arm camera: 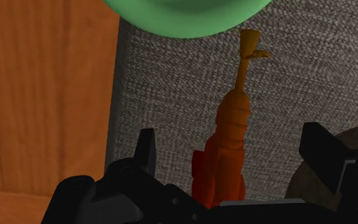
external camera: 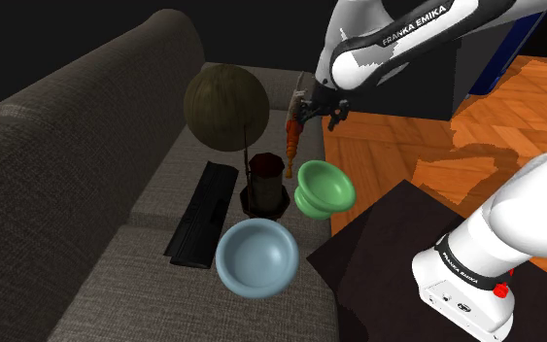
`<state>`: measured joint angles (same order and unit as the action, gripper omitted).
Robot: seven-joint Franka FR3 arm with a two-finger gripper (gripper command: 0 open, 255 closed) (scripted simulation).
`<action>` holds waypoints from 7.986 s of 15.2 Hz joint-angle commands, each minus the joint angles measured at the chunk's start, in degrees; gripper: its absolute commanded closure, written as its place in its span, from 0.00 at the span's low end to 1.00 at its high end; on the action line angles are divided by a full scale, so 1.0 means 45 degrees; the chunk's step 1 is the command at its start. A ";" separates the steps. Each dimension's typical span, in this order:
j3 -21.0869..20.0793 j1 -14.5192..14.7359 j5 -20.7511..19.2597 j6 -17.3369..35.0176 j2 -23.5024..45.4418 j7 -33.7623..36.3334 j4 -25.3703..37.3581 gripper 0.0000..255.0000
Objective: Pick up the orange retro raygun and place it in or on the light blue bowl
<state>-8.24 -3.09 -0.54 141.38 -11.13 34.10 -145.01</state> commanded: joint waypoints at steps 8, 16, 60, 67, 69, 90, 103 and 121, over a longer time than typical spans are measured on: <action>0.0091 -0.0149 -0.2406 0.3331 0.4819 0.3722 0.1992 0.00; 0.0545 0.0127 -0.3128 0.4398 0.6302 0.4304 0.2400 0.00; -0.0193 -0.0304 -0.1135 0.0261 0.2685 0.2641 0.3008 1.00; -0.0199 -0.0295 -0.0847 -0.0921 0.1988 0.2389 0.3512 1.00; -0.0333 -0.0166 -0.0822 -0.1002 0.1668 0.2634 0.3263 1.00; -0.4293 0.2881 0.0421 -0.2209 -0.2030 0.8614 0.0549 1.00; -0.7399 0.4027 0.0494 -0.3172 -0.1377 1.2833 0.1931 1.00; -0.8473 0.3204 -0.1551 -0.0255 0.0822 1.4743 0.0657 1.00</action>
<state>-46.33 11.35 -7.40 140.02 -7.50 100.33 -141.92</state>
